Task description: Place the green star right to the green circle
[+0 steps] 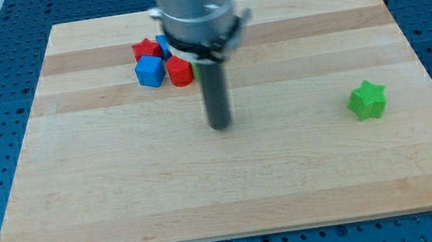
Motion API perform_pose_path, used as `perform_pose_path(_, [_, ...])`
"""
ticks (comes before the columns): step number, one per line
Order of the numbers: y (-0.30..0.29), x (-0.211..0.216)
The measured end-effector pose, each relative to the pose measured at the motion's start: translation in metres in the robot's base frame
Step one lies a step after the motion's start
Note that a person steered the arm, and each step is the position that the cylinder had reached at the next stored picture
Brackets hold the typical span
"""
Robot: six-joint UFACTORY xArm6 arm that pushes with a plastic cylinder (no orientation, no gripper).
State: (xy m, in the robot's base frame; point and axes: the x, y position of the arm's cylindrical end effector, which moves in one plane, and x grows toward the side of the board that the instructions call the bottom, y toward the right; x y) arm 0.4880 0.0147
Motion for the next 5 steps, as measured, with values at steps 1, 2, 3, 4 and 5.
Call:
perform_pose_path(1, [0.079, 0.041])
perform_pose_path(2, [0.145, 0.049])
perform_pose_path(3, [0.161, 0.008])
perform_pose_path(4, [0.141, -0.042])
perform_pose_path(5, [0.13, -0.06])
